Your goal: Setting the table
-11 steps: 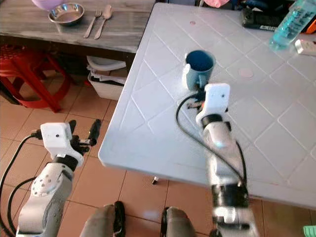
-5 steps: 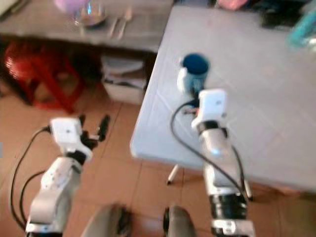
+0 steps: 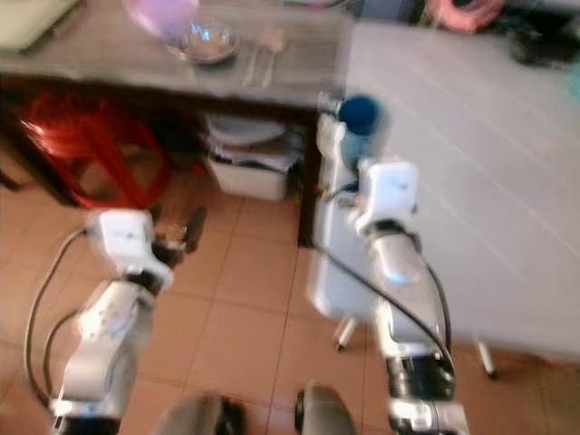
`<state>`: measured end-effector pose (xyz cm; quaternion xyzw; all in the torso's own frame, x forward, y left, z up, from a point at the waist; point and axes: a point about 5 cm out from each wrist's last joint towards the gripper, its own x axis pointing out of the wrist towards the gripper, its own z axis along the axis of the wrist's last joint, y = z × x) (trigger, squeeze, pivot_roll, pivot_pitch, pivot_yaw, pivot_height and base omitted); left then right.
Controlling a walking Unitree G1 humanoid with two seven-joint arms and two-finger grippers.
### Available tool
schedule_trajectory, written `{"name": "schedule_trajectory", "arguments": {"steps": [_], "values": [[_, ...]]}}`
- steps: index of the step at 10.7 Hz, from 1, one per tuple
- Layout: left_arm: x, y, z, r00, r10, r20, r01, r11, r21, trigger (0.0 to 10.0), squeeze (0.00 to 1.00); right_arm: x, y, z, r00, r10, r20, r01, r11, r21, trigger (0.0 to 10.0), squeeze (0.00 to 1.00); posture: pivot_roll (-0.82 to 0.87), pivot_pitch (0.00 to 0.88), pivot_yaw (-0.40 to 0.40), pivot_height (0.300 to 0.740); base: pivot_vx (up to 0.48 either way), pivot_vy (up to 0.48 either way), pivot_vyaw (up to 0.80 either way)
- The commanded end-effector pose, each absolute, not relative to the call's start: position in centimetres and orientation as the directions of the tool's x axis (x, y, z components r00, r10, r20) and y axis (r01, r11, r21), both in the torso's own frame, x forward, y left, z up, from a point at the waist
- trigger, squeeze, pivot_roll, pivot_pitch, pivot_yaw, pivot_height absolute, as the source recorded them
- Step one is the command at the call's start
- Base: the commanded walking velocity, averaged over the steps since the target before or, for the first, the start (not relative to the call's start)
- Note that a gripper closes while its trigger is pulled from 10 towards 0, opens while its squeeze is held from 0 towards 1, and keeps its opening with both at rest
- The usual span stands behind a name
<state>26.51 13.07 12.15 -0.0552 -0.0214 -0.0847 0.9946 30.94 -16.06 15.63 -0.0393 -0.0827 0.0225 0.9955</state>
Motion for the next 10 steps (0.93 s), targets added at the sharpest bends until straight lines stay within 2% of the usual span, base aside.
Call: {"name": "schedule_trajectory", "arguments": {"steps": [1, 2, 4, 5, 7, 10], "values": [[26.51, 13.92, 12.1, 0.989, -0.136, 0.054, 0.141, 0.986, -0.088, 10.0, 0.0, 30.99, -15.41, 16.67, 0.976, 0.061, 0.208, -0.042, 0.995, -0.094, 10.0, 0.0, -0.02, 0.123, -0.012, 0.74, 0.337, 0.341, 0.0], [26.61, 13.88, 12.11, 0.989, -0.135, 0.057, 0.14, 0.986, -0.09, 10.0, 0.0, 31.12, -15.74, 16.43, 0.978, 0.032, 0.205, -0.004, 0.991, -0.136, 10.0, 0.0, -0.02, 0.12, -0.012, 0.74, 0.337, 0.341, 0.0], [26.72, 13.91, 12.11, 0.989, -0.132, 0.062, 0.138, 0.986, -0.097, 10.0, 0.0, 31.06, -15.88, 15.87, 0.983, -0.001, 0.184, 0.011, 0.998, -0.057, 10.0, 0.0, -0.02, 0.12, -0.012, 0.74, 0.336, 0.343, 0.0], [26.66, 13.94, 12.01, 0.989, -0.131, 0.062, 0.137, 0.986, -0.098, 10.0, 0.0, 30.92, -15.45, 15.75, 0.985, 0.045, 0.165, -0.044, 0.999, -0.01, 10.0, 0.0, -0.02, 0.12, -0.011, 0.74, 0.33, 0.349, 0.0], [26.61, 13.89, 12.01, 0.989, -0.134, 0.068, 0.14, 0.986, -0.09, 10.0, 0.0, 30.71, -15.27, 15.75, 0.984, 0.045, 0.173, -0.041, 0.999, -0.025, 10.0, 0.0, -0.02, 0.119, -0.011, 0.74, 0.319, 0.36, 0.0], [26.6, 13.82, 12.24, 0.987, -0.138, 0.088, 0.144, 0.988, -0.064, 10.0, 0.0, 30.67, -15.36, 16.03, 0.981, 0.071, 0.179, -0.07, 0.998, -0.011, 10.0, 0.0, -0.03, 0.118, -0.01, 0.74, 0.474, 0.0, 0.0]]}}
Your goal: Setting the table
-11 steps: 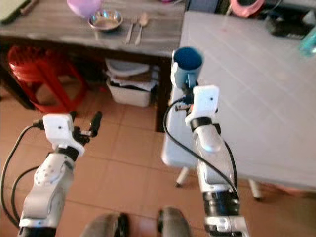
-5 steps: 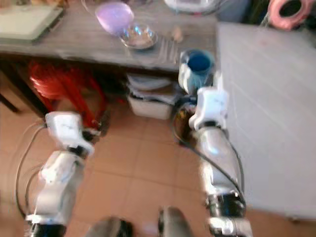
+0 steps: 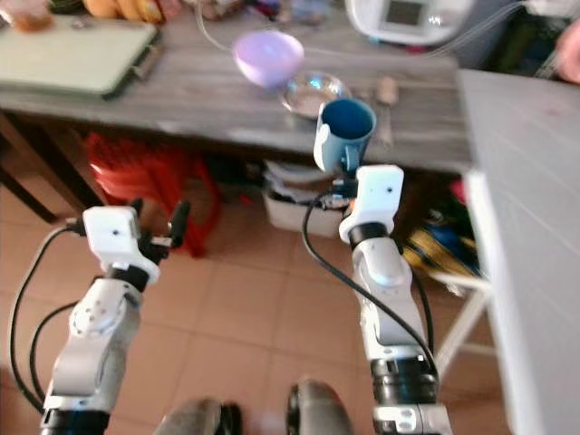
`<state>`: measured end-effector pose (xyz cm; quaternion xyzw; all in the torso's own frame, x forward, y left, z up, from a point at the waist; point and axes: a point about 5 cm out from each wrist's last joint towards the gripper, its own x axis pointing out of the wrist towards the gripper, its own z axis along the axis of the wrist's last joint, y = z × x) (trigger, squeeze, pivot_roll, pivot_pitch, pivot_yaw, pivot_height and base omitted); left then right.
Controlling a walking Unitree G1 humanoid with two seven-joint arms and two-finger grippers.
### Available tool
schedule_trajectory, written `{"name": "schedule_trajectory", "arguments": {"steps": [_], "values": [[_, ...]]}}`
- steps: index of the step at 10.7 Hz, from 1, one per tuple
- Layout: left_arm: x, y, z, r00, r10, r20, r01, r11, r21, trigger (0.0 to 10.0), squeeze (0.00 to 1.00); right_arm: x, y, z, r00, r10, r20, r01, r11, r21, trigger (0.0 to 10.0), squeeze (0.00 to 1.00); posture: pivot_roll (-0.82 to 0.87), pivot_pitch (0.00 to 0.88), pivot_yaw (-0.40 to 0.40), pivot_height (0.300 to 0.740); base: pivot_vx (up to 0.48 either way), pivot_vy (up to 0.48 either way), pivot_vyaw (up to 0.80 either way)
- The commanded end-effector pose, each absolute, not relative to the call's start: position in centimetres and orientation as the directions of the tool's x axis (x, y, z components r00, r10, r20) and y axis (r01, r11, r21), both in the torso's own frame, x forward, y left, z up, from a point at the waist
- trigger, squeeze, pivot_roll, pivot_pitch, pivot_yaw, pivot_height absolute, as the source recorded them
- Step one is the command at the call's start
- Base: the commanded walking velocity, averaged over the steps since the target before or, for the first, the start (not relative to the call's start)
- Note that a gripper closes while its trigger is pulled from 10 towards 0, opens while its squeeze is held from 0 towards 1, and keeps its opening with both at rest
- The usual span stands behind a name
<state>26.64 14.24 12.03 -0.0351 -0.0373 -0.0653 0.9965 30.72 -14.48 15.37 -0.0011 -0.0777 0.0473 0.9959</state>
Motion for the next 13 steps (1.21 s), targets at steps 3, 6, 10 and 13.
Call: {"name": "schedule_trajectory", "arguments": {"steps": [3, 6, 10, 13], "values": [[26.6, 13.6, 12.4, 0.984, -0.144, 0.103, 0.152, 0.986, -0.074, 10.0, 0.0, 31.0, -15.4, 17.3, 0.969, 0.052, 0.242, -0.032, 0.996, -0.087, 10.0, 0.0, -0.03, 0.115, -0.011, 0.74, 0.471, 0.0, 0.0], [26.3, 13.9, 12.6, 0.985, -0.127, 0.114, 0.141, 0.983, -0.118, 10.0, 0.0, 31.4, -16.0, 18.0, 0.964, -0.006, 0.264, 0.032, 0.995, -0.093, 10.0, 0.0, -0.02, 0.119, -0.016, 0.74, 0.288, 0.0, -0.26], [26.1, 14.0, 12.9, 0.984, -0.126, 0.126, 0.142, 0.981, -0.131, 10.0, 0.0, 31.6, -15.7, 18.9, 0.948, -0.007, 0.319, 0.062, 0.985, -0.16, 10.0, 0.0, -0.01, 0.12, -0.017, 0.74, 0.0, 0.0, -0.8], [26.2, 13.9, 13.3, 0.98, -0.138, 0.142, 0.158, 0.976, -0.147, 10.0, 0.0, 31.7, -15.8, 19.1, 0.942, -0.008, 0.335, 0.066, 0.985, -0.162, 10.0, 0.0, -0.01, 0.12, -0.013, 0.74, 0.18, -0.208, -0.27]]}}
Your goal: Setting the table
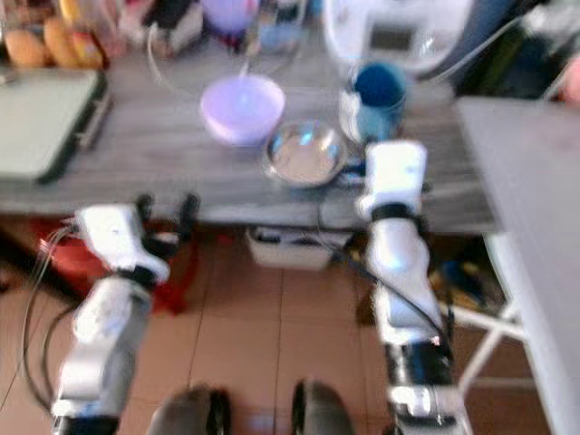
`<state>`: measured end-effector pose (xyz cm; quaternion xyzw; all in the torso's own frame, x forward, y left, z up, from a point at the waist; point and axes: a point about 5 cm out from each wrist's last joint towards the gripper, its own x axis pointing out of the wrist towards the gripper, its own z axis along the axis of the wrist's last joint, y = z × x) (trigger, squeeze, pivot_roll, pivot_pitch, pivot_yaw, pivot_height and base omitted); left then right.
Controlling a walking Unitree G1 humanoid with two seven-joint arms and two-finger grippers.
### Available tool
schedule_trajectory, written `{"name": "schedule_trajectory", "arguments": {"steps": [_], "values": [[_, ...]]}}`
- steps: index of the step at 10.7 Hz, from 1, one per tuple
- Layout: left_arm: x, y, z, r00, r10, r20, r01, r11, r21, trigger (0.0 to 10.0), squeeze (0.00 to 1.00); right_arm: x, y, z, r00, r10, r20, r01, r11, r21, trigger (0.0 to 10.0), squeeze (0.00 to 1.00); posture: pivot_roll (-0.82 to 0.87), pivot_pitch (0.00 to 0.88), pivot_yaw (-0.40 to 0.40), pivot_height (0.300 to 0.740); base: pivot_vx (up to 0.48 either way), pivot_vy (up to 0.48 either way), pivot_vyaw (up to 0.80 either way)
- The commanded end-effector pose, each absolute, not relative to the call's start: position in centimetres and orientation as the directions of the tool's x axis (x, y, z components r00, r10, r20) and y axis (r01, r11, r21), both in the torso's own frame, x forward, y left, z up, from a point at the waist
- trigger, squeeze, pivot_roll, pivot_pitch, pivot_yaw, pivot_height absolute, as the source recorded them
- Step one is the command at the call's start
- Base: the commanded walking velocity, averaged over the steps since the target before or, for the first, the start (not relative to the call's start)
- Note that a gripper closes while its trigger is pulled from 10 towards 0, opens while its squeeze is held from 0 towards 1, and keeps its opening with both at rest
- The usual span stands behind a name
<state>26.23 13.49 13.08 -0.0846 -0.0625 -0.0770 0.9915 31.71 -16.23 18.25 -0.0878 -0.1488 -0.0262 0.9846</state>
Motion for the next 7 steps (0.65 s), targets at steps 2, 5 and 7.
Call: {"name": "schedule_trajectory", "arguments": {"steps": [2, 5, 7], "values": [[26.15, 13.96, 13.3, 0.981, -0.132, 0.14, 0.153, 0.977, -0.148, 10.0, 0.0, 31.69, -15.75, 19.19, 0.939, -0.002, 0.344, 0.063, 0.984, -0.167, 10.0, 0.0, -0.02, 0.121, -0.012, 0.74, 0.287, -0.161, 0.0], [26.08, 13.97, 13.14, 0.982, -0.134, 0.134, 0.151, 0.981, -0.124, 10.0, 0.0, 31.64, -15.32, 19.41, 0.933, 0.047, 0.357, 0.025, 0.98, -0.196, 10.0, 0.0, -0.02, 0.118, -0.009, 0.74, 0.106, 0.0, 0.0], [26.14, 14.02, 13.16, 0.983, -0.128, 0.133, 0.145, 0.981, -0.128, 10.0, 0.0, 31.63, -15.44, 19.4, 0.933, 0.046, 0.357, 0.028, 0.98, -0.198, 10.0, 0.0, -0.02, 0.118, -0.008, 0.74, 0.293, 0.0, 0.61]]}}
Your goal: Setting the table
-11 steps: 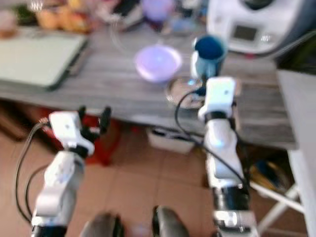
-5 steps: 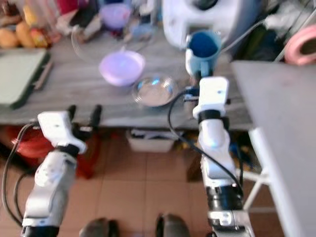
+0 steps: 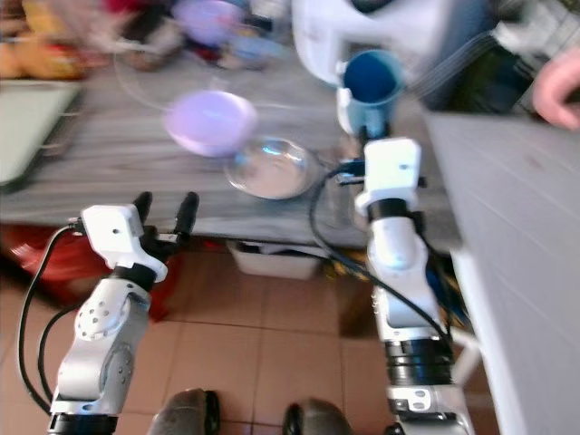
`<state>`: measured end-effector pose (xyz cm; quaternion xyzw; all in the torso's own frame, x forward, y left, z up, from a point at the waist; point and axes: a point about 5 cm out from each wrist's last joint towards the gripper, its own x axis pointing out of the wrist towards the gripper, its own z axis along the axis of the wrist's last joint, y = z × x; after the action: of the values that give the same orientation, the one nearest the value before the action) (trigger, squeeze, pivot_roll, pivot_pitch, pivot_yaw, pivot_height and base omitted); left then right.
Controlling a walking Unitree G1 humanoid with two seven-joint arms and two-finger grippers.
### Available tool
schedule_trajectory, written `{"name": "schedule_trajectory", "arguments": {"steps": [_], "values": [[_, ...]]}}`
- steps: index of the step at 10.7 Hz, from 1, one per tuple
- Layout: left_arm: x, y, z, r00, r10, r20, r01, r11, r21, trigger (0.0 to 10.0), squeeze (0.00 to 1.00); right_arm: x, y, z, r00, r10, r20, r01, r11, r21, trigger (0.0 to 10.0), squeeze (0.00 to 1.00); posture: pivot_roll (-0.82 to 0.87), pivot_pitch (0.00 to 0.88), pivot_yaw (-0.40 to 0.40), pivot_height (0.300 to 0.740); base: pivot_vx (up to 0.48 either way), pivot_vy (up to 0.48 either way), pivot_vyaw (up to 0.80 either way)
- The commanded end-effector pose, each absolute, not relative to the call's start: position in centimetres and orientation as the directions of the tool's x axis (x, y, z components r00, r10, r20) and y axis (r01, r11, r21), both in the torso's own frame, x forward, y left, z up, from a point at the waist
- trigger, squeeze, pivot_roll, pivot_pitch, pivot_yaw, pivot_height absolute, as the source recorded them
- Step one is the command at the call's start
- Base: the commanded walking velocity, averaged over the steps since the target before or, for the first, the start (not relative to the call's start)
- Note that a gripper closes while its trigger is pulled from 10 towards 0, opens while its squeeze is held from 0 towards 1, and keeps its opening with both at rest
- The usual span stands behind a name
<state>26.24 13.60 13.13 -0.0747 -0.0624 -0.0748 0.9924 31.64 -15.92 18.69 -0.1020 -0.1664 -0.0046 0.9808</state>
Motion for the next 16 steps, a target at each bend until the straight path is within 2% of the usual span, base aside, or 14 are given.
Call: {"name": "schedule_trajectory", "arguments": {"steps": [1, 5, 9, 16], "values": [[26.1, 14.1, 13.1, 0.984, -0.117, 0.132, 0.134, 0.982, -0.13, 10.0, 0.0, 31.6, -15.5, 19.4, 0.934, 0.044, 0.355, 0.026, 0.981, -0.191, 10.0, 0.0, -0.02, 0.119, -0.009, 0.74, 0.0, 0.0, 0.52], [25.6, 15.2, 12.7, 0.992, -0.069, 0.105, 0.08, 0.992, -0.102, 10.0, 0.0, 31.6, -15.6, 19.0, 0.939, 0.047, 0.34, 0.011, 0.986, -0.167, 10.0, 0.0, 0.0, 0.138, -0.006, 0.74, 0.0, 0.0, 0.0], [24.7, 16.1, 12.5, 0.997, -0.052, 0.053, 0.056, 0.995, -0.08, 10.0, 0.0, 33.0, -18.3, 19.4, 0.949, -0.058, 0.309, 0.104, 0.985, -0.137, 10.0, 0.0, 0.03, 0.195, 0.02, 0.74, 0.0, 0.0, 0.0], [22.5, 18.0, 13.2, 0.999, -0.047, -0.021, 0.046, 0.999, -0.029, 10.0, 0.0, 35.9, -18.0, 22.0, 0.936, 0.025, 0.351, 0.032, 0.987, -0.156, 10.0, 0.0, 0.11, 0.29, 0.08, 0.74, 0.0, 0.0, 0.0]]}}
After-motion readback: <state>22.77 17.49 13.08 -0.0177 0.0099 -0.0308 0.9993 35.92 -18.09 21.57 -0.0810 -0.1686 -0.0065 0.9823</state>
